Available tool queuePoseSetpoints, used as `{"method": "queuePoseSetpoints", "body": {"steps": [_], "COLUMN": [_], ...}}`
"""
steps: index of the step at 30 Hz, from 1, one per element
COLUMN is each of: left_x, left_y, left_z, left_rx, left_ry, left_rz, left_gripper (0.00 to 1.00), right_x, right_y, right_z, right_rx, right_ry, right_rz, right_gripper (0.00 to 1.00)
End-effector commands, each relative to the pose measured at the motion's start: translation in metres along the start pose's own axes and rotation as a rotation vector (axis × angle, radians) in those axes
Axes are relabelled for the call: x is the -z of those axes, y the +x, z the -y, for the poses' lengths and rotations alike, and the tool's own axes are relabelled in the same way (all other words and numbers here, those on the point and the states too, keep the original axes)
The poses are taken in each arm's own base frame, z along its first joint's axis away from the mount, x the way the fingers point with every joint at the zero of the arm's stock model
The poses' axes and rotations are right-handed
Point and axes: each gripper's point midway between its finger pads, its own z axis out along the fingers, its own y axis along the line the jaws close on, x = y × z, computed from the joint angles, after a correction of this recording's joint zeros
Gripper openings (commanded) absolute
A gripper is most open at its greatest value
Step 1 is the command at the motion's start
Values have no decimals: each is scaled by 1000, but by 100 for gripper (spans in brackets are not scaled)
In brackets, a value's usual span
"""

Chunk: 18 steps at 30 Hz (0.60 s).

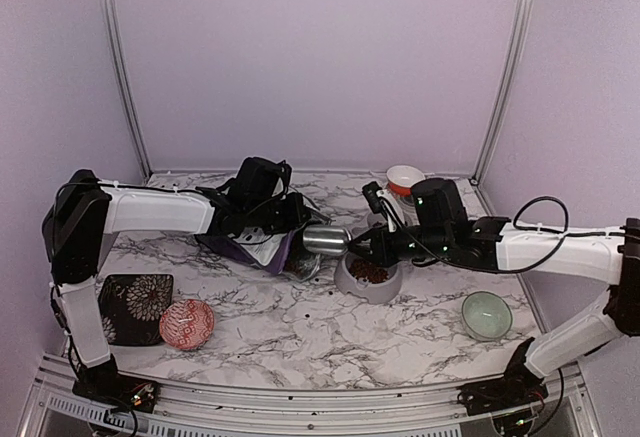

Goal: Serve the pet food
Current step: Collect the pet food from the pet food bag.

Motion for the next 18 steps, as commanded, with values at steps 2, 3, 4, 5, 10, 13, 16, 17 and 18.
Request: {"method": "queuePoseSetpoints", "body": {"steps": [2,3,4,5,10,13,16,17,18], "left_x": [3,2,3,3,4,4,5,5,5], "left_y": [-25,-24,-23,-22,-21,-18,-18,-18,-17], "left_z": [21,20,20,19,18,17,17,16,16], "left_rx": [-28,-28,-28,-27,-27,-28,-28,-28,-28], "left_ry": [61,59,58,56,54,51,50,49,48], "left_rz": [55,52,50,48,42,33,31,30,28], "left_gripper": [0,0,0,0,0,0,0,0,0], "right_x": [-13,-14,-18,-21,-38,-50,-61,-64,-67], "right_y": [-9,-9,-8,-7,-10,-8,-6,-6,-5], "right_z": [-8,-6,-4,-2,11,22,28,30,32], "right_rx": [-16,-23,-30,-35,-58,-67,-74,-79,-87], "right_ry": [-11,-5,4,10,85,149,188,197,207], "right_rz": [31,32,27,25,20,-13,-35,-41,-47], "right_gripper": [0,0,0,0,0,0,0,0,0]}}
